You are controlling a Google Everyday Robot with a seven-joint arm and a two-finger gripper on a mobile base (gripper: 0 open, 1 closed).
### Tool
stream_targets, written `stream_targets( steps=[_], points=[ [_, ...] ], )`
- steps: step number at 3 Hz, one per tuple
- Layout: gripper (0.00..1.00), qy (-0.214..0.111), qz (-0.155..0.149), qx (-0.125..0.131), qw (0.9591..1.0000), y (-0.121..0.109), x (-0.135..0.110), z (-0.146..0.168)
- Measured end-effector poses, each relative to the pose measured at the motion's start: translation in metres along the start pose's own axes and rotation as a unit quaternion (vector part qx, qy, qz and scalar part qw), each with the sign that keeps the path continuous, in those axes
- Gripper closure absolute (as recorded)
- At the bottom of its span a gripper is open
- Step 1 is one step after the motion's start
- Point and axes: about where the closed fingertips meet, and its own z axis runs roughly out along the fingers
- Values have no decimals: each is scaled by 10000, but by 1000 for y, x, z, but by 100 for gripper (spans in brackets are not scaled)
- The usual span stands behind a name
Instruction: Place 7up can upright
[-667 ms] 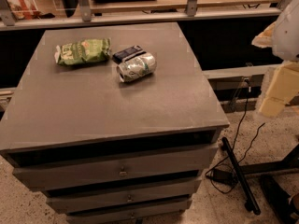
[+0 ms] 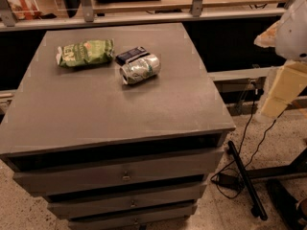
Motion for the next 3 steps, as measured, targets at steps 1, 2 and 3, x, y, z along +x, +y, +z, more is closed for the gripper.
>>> stream_targets(
  steps=[1,2,3],
  points=[
    [0,-221,-376,-75,9990,-22,-23,14],
    [0,-478,-1264,-207,9906,-54,-66,30],
    [0,-659,-1930,-354,9783,-79,-101,49]
  ],
)
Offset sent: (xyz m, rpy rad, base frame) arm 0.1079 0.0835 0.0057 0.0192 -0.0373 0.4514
